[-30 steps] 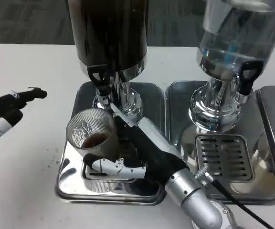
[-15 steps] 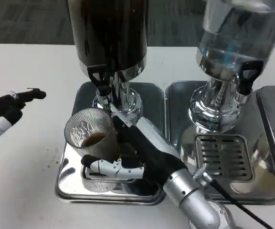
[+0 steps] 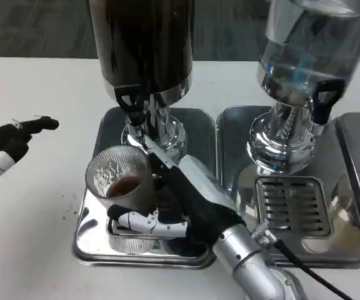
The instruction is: Grasp the cup under the faucet to collect the drink, then remove the cup.
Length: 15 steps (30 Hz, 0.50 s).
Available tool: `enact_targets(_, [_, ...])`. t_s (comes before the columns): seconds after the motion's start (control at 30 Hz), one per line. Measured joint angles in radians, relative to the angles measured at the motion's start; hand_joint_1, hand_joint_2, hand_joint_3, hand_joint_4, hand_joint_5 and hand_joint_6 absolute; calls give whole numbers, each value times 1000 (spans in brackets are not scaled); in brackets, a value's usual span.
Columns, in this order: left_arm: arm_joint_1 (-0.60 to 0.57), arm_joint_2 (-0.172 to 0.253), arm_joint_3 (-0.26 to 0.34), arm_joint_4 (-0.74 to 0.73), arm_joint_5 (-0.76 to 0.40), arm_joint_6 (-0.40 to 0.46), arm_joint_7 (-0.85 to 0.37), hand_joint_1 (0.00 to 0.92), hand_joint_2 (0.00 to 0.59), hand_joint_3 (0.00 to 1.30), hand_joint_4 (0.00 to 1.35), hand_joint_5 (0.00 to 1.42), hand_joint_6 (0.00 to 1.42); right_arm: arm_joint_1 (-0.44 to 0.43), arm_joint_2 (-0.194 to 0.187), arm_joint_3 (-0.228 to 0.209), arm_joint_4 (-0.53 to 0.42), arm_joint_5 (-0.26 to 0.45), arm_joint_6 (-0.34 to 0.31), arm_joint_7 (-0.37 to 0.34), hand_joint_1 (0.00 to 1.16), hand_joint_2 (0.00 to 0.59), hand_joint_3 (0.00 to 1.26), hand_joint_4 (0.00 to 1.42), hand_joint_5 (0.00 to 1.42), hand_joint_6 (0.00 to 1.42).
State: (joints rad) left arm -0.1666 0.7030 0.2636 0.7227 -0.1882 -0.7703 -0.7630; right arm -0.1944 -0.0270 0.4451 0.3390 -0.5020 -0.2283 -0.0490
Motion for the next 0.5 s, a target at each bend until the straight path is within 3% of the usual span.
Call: enact_targets(0.5, [0, 0, -2, 0, 0, 0, 0, 0, 203, 260, 123, 98, 109, 34, -2, 5, -45, -53, 33, -51, 573, 196, 120, 91, 294, 467])
